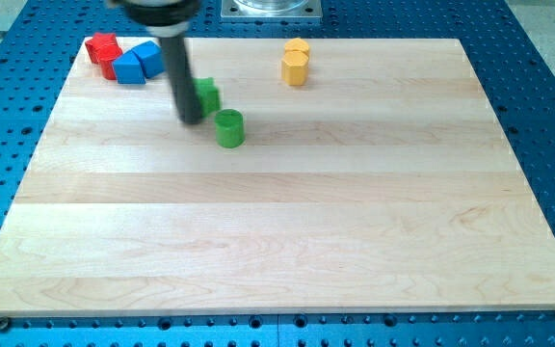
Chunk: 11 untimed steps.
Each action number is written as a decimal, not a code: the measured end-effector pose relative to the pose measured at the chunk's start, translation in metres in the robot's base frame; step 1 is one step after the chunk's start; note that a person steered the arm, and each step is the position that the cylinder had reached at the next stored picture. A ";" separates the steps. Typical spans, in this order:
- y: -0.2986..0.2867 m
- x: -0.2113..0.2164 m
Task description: Move the green star towards the top center of the board
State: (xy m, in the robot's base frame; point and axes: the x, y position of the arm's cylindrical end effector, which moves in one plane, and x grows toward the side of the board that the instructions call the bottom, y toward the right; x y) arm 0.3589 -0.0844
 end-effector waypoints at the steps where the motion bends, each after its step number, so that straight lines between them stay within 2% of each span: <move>1: 0.022 -0.004; 2: 0.018 -0.017; 3: -0.017 -0.016; 4: -0.039 -0.039; 5: 0.049 -0.058; 6: 0.100 -0.069; 8: 0.034 -0.046; 9: 0.028 -0.052; 10: 0.050 -0.080; 11: 0.045 -0.078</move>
